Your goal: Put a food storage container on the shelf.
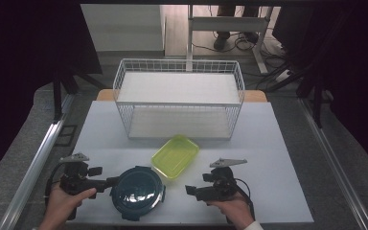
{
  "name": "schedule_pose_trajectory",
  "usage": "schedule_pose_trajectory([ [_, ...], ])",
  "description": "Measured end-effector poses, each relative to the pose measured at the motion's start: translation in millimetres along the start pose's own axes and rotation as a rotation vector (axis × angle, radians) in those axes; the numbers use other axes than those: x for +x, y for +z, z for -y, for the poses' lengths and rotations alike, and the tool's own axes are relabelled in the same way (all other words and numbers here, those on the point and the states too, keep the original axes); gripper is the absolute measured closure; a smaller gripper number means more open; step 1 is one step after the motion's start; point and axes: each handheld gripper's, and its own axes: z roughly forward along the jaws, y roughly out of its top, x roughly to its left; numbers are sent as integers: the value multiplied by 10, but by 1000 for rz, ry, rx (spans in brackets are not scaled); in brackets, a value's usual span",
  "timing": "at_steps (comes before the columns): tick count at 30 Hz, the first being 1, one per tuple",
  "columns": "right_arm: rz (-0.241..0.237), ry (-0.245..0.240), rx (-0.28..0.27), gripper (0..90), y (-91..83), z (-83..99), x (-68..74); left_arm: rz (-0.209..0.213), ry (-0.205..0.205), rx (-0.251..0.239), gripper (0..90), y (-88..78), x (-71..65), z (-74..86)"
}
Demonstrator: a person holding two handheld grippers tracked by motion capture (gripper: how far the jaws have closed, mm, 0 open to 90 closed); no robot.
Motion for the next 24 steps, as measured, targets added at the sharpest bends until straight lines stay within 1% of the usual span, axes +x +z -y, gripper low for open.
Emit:
schedule_pose_trajectory([
  [3,-19,0,7,132,87,-23,54,4,-7,1,92,2,2,7],
  [7,-32,4,18,129,175,-48,117,7,-9,4,92,5,11,19],
  [9,-35,6,21,129,195,-52,129,8,-10,5,91,9,13,22],
  [10,-40,5,24,128,243,-56,147,8,-10,6,90,12,17,24],
  [16,-56,13,42,124,372,-63,208,16,-19,11,83,15,15,46],
  [18,-59,14,45,122,391,-65,223,17,-22,12,78,16,17,52],
  [19,-65,16,50,120,423,-72,249,16,-30,15,75,15,21,64],
  [24,-76,25,57,118,502,-85,303,24,-43,22,65,22,38,86],
])
